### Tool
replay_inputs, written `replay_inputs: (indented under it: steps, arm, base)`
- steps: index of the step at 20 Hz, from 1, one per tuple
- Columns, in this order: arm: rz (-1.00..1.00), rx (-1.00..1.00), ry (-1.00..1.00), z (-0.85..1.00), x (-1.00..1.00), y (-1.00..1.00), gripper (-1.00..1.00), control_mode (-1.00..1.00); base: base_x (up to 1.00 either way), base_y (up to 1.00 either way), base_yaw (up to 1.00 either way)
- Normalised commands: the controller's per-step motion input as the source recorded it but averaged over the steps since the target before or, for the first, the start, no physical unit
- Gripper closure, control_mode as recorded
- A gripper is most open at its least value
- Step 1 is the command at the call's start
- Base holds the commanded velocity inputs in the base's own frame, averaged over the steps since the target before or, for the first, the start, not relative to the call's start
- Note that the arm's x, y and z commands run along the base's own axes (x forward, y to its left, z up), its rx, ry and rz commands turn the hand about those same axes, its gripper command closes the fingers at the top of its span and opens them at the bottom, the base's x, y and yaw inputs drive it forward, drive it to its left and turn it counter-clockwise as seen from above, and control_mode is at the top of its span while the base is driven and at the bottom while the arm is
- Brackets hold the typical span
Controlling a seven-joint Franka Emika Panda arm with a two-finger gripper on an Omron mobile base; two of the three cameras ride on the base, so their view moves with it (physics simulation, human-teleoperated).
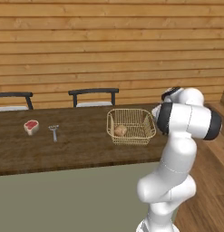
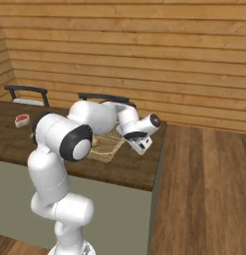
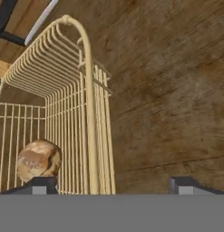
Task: Open the cabinet, pick up the bread from the cabinet and place it in the basket. Then move the basket to the dining counter.
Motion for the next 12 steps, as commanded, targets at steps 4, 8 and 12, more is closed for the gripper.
replay_inputs:
  steps: [4,8,12]
  arm:
    - [0.17,-0.37,-0.17,0.81,-0.8,0.03,-1.0,-1.0]
    - [0.23,-0.51,-0.25,1.0,-1.0,0.24,-1.0,-1.0]
    - [0.25,-0.57,-0.27,1.0,-1.0,0.58,-1.0,-1.0]
  base:
    - [0.0,0.0,0.0]
    - [0.0,0.0,0.0]
    - [0.0,0.0,0.0]
